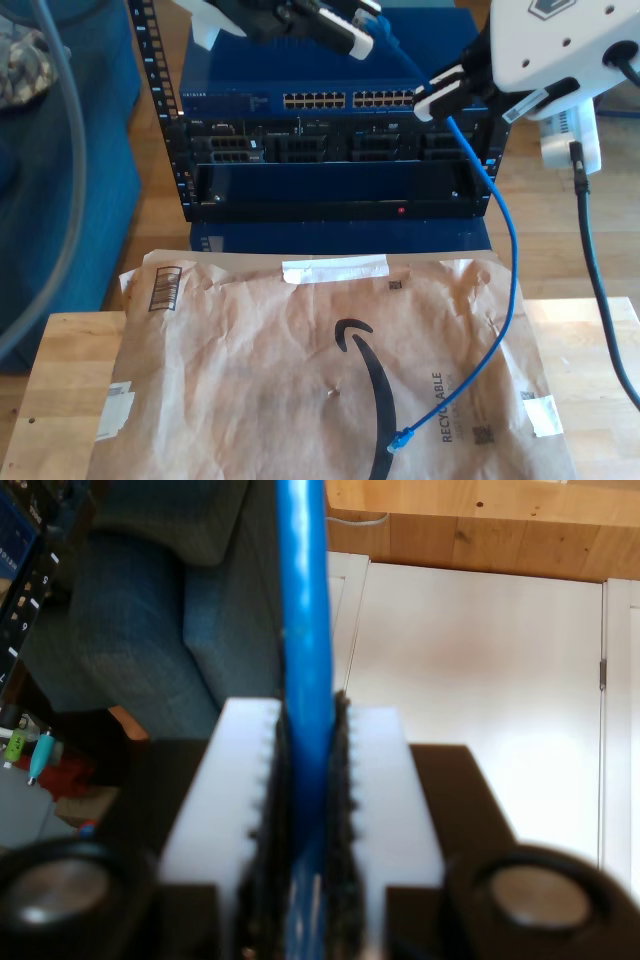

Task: Grab the cable and plug it in

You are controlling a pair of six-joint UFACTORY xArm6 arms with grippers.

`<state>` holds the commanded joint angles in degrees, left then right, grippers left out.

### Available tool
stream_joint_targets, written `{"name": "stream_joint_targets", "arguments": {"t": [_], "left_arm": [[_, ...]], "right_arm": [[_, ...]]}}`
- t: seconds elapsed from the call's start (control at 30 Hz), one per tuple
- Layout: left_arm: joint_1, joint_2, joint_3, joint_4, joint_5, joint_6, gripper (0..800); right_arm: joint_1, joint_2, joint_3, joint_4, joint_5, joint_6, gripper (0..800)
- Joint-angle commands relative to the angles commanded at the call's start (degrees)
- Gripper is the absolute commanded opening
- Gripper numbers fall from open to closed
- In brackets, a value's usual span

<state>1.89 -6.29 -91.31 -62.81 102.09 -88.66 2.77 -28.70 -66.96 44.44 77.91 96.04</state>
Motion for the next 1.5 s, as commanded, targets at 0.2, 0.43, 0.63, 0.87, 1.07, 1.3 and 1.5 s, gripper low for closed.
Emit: {"name": "stream_joint_targets", "arguments": {"t": [0.2, 0.43, 0.63, 0.87, 1.07, 1.3, 1.5], "left_arm": [[0.7, 0.1, 0.0, -0.2, 0.0, 0.1, 264], [0.8, 0.1, 0.3, -0.2, 0.2, 0.1, 266], [0.8, 0.0, 0.2, -0.3, 0.4, 0.3, 266], [0.8, 0.0, 0.4, -0.3, 0.4, 0.3, 266], [0.8, -0.1, 0.4, -0.4, 1.7, 0.5, 267], [0.8, -0.2, 0.4, -0.4, 1.8, 0.6, 264], [0.8, -0.2, 0.4, -0.3, 1.8, 1.3, 202]], "right_arm": [[0.1, 0.0, -0.1, 0.0, 0.0, 0.0, 3], [0.9, 0.2, 0.1, 0.0, -0.1, 0.1, 3], [0.9, 0.2, 0.4, 0.0, -0.1, 0.0, 3], [0.9, 0.2, 0.4, 0.0, -0.1, 0.1, 3], [1.0, 0.4, 0.4, 0.0, -0.2, 0.1, 3], [1.0, 0.4, 0.4, 0.0, -0.3, 0.1, 3], [1.0, 0.4, 0.4, 0.0, -0.3, 0.1, 3]]}}
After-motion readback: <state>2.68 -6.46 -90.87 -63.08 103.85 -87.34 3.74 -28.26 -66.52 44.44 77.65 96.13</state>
